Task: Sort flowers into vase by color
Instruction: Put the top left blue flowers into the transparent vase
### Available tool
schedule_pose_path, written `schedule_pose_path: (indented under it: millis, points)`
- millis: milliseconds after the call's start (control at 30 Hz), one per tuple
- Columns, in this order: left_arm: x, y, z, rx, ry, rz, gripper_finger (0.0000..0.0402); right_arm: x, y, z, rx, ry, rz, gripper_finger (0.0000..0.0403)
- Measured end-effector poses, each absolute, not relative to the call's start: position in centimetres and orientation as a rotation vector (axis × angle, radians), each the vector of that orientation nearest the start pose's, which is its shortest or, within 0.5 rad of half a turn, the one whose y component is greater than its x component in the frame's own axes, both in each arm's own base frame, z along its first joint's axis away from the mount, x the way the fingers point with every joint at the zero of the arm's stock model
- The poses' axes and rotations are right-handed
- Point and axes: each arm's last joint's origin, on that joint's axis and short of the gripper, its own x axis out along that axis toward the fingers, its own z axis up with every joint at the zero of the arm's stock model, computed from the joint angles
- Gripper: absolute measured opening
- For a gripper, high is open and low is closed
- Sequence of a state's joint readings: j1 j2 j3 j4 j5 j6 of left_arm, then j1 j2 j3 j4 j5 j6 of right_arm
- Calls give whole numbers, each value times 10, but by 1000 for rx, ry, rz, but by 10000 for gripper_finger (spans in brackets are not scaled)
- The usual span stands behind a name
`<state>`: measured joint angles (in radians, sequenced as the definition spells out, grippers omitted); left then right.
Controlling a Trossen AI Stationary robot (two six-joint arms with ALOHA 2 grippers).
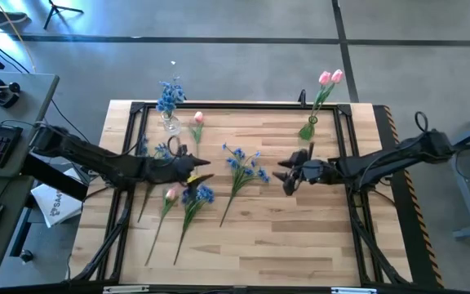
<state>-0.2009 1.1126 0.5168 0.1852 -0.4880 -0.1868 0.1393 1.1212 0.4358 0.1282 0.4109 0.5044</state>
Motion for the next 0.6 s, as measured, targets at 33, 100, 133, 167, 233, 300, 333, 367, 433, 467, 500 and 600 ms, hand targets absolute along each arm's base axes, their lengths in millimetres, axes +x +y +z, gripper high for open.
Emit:
schedule_pose_path:
  millis: [33, 100, 133, 167, 233, 300, 333, 367, 433, 467, 500, 600]
  points:
    - [224, -28, 218, -76, 400, 346, 204, 215, 20, 185, 310, 452, -363, 232]
    - [226, -22, 223, -137, 474, 408, 204, 220, 21, 189, 260, 445, -323, 232]
    - [226, -18, 225, -168, 505, 438, 204, 221, 22, 190, 239, 440, -316, 232]
    - [225, -15, 227, -200, 534, 469, 204, 223, 22, 191, 220, 427, -314, 232]
    - [223, -9, 230, -275, 574, 532, 204, 225, 21, 191, 192, 408, -335, 232]
    - [219, -6, 229, -344, 623, 594, 204, 228, 20, 187, 177, 406, -386, 232]
    - [216, -4, 227, -375, 659, 622, 204, 229, 20, 185, 178, 414, -407, 232]
    - [212, -3, 225, -404, 697, 646, 204, 230, 20, 181, 187, 423, -429, 232]
    - [204, -4, 218, -460, 799, 674, 204, 233, 20, 173, 202, 448, -447, 232]
    - [198, -5, 215, -489, 867, 692, 204, 234, 20, 169, 210, 466, -447, 232]
    - [191, -6, 211, -519, 937, 718, 204, 236, 21, 164, 216, 484, -442, 232]
    - [171, -12, 204, -597, 1103, 838, 204, 240, 23, 152, 222, 540, -408, 232]
